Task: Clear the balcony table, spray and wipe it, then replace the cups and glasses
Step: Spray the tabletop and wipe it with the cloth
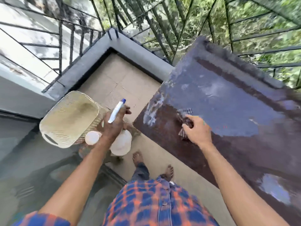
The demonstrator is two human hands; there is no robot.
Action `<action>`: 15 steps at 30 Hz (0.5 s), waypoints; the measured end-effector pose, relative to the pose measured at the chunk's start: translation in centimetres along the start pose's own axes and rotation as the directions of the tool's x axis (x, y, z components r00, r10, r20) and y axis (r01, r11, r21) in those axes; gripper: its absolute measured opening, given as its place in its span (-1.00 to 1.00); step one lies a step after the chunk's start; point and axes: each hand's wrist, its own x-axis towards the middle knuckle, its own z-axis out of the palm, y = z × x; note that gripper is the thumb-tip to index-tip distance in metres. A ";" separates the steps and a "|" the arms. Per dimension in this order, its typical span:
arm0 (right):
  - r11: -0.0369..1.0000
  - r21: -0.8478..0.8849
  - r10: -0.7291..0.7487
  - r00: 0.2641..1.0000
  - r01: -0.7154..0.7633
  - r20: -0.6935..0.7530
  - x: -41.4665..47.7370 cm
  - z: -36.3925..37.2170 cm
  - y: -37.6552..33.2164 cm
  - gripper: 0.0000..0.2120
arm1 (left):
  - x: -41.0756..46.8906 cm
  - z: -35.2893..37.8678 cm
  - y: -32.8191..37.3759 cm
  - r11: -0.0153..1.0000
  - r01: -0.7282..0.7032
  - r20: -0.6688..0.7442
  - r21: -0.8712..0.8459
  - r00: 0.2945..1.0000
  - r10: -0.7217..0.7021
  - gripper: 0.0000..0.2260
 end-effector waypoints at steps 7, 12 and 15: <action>0.968 -0.240 -0.096 0.992 0.074 -0.082 -1.1 3.7 1.2 -0.46 | -2.7 0.6 -3.0 0.993 0.086 -0.013 0.083 0.996 -0.085 -0.69; 0.943 -0.313 -0.113 0.993 0.114 0.021 0.3 5.6 -0.4 -0.44 | -4.0 0.0 -4.3 0.996 0.045 -0.077 0.077 0.996 -0.039 -0.75; 0.930 -0.306 -0.183 0.979 0.203 0.093 0.3 7.2 -2.8 -0.45 | -4.2 -0.2 -4.9 0.996 0.078 -0.076 0.045 0.994 -0.074 -0.70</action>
